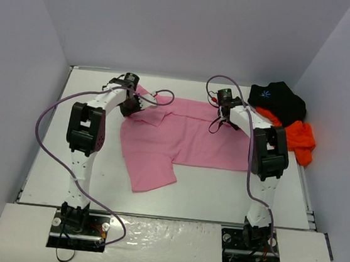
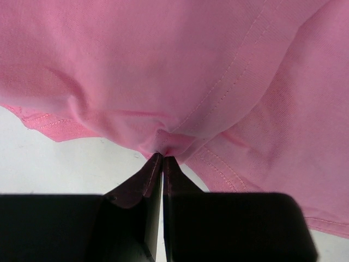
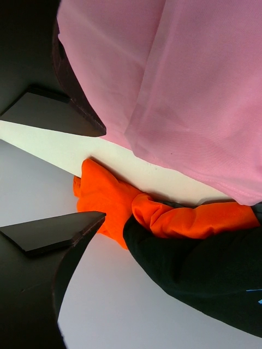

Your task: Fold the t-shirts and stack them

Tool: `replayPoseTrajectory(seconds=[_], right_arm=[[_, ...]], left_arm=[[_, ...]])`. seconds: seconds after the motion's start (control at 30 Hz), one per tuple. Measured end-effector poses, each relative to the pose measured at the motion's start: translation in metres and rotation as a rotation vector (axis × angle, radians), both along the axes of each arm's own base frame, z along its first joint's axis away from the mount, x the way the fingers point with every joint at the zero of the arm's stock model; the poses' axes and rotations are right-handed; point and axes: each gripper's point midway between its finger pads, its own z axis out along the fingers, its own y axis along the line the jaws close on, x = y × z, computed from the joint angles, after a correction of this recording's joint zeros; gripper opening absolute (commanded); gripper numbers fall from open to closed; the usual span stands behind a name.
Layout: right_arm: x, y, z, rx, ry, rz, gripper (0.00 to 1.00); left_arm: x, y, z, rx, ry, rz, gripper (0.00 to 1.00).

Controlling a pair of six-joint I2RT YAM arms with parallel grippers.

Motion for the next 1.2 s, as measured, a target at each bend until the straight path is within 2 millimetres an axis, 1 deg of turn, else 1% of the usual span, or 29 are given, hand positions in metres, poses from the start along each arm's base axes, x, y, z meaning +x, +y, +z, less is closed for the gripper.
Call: replayPoseTrajectory(seconds=[0.17, 0.43, 0.6, 0.73, 0.8, 0.83, 0.93, 0.97, 1.0, 1.07, 1.13, 1.17, 1.2], right_arm=[[-0.001, -0.001, -0.001, -0.006, -0.001, -0.004, 0.58], [-0.013, -0.006, -0.016, -0.026, 0.050, 0.004, 0.59], [-0.020, -0.011, -0.023, -0.025, 0.074, -0.001, 0.56], [-0.018, -0.013, -0.026, -0.016, 0.074, -0.008, 0.51], [-0.014, -0.015, -0.029, -0.012, 0.072, -0.013, 0.49], [-0.012, -0.016, -0.031, -0.011, 0.073, -0.016, 0.47], [-0.009, -0.018, -0.040, -0.009, 0.081, -0.022, 0.38], [-0.008, -0.018, -0.043, -0.008, 0.085, -0.024, 0.34], [-0.008, -0.019, -0.046, -0.007, 0.090, -0.026, 0.26], [-0.006, -0.019, -0.052, -0.006, 0.094, -0.029, 0.18], [-0.004, -0.019, -0.057, -0.005, 0.096, -0.032, 0.07], [-0.004, -0.019, -0.059, -0.004, 0.098, -0.033, 0.03], [-0.003, -0.018, -0.061, -0.004, 0.098, -0.034, 0.01]], left_arm=[[0.000, 0.000, 0.000, 0.001, 0.000, 0.000, 0.00], [0.000, 0.002, 0.000, 0.019, -0.003, -0.002, 0.00], [0.000, 0.001, 0.000, 0.023, -0.002, -0.003, 0.00], [0.000, 0.000, 0.000, 0.025, -0.003, -0.005, 0.00], [-0.001, 0.000, 0.000, 0.025, -0.003, -0.006, 0.00], [-0.001, 0.000, 0.000, 0.026, -0.003, -0.006, 0.00], [-0.001, 0.000, 0.000, 0.027, -0.003, -0.006, 0.00], [-0.001, 0.000, 0.000, 0.027, -0.003, -0.007, 0.00], [-0.001, 0.000, 0.000, 0.027, -0.003, -0.007, 0.00], [-0.001, 0.000, 0.000, 0.027, -0.003, -0.007, 0.00], [-0.001, 0.000, 0.000, 0.028, -0.003, -0.007, 0.00], [-0.001, 0.000, 0.000, 0.028, -0.003, -0.007, 0.00], [-0.001, 0.000, 0.000, 0.028, -0.003, -0.007, 0.00]])
